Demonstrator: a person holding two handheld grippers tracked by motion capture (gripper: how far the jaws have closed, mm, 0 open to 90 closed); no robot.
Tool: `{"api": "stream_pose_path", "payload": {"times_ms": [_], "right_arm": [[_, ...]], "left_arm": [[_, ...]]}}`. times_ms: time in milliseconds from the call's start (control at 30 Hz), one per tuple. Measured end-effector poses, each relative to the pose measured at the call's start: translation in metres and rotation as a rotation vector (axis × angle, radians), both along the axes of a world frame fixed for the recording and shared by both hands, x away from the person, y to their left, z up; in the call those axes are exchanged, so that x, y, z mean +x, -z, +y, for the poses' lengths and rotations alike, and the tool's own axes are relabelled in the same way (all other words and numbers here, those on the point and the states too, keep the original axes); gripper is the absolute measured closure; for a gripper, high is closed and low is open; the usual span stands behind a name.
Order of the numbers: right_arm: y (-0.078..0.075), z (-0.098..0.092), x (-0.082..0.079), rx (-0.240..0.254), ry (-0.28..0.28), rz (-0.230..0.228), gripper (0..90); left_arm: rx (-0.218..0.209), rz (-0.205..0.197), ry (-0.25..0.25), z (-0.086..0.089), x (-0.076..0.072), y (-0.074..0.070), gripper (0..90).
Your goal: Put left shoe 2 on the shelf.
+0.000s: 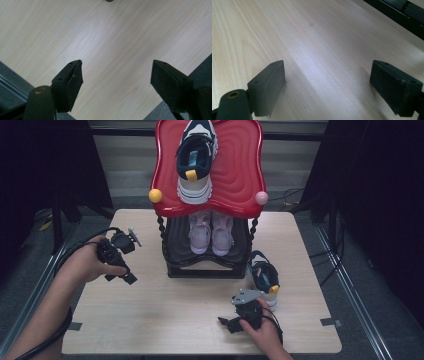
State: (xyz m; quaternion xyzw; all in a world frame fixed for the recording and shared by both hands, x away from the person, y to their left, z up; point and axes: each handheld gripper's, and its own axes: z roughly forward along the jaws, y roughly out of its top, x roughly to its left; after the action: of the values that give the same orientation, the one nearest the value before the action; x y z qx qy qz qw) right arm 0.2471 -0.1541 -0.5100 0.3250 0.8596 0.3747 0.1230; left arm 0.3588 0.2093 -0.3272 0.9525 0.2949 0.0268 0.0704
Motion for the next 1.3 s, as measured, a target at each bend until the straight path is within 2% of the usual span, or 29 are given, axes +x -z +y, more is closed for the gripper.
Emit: {"api": "stream_pose_path", "payload": {"times_ms": [167, 267, 300, 433, 533, 667, 900, 1033, 1200, 1233, 1267, 1300], "right_arm": [[0.000, 0.000, 0.000, -0.001, 0.000, -0.003, 12.7], [0.000, 0.000, 0.000, -0.001, 0.000, -0.004, 12.7], [0.000, 0.000, 0.000, -0.001, 0.000, -0.003, 12.7], [0.000, 0.000, 0.000, -0.001, 0.001, 0.001, 12.7], [0.000, 0.000, 0.000, -0.002, -0.001, 0.001, 12.7], [0.000, 0.000, 0.000, -0.003, -0.001, -0.001, 12.7], [0.000, 0.000, 0.000, -0.003, -0.001, 0.000, 12.7], [0.000, 0.000, 0.000, -0.003, 0.000, 0.000, 12.7], [0.000, 0.000, 0.000, -0.003, -0.001, 0.000, 12.7], [0.000, 0.000, 0.000, -0.002, -0.001, 0.000, 12.7], [0.000, 0.000, 0.000, -0.002, -0.001, 0.000, 12.7], [0.000, 0.000, 0.000, -0.003, -0.001, -0.001, 12.7]], "left_arm": [[-0.041, -0.018, -0.010, 0.002, -0.001, 0.020, 25.5], [-0.053, -0.026, -0.001, 0.002, -0.001, 0.028, 25.3], [-0.067, -0.028, -0.005, 0.001, -0.002, 0.036, 25.3], [-0.077, -0.034, -0.004, 0.002, -0.002, 0.047, 25.2], [-0.100, -0.042, -0.014, 0.000, -0.003, 0.059, 25.3], [-0.094, -0.035, 0.001, -0.003, -0.004, 0.075, 25.1], [-0.150, -0.060, -0.026, -0.007, -0.006, 0.101, 24.9], [-0.168, -0.069, -0.032, -0.008, -0.006, 0.113, 24.8], [-0.195, -0.098, -0.033, -0.009, -0.007, 0.126, 24.5], [-0.213, -0.126, -0.047, -0.011, -0.008, 0.130, 23.8], [-0.213, -0.126, -0.047, -0.011, -0.008, 0.130, 23.9], [-0.230, -0.145, -0.060, -0.011, -0.009, 0.133, 23.9]]}}
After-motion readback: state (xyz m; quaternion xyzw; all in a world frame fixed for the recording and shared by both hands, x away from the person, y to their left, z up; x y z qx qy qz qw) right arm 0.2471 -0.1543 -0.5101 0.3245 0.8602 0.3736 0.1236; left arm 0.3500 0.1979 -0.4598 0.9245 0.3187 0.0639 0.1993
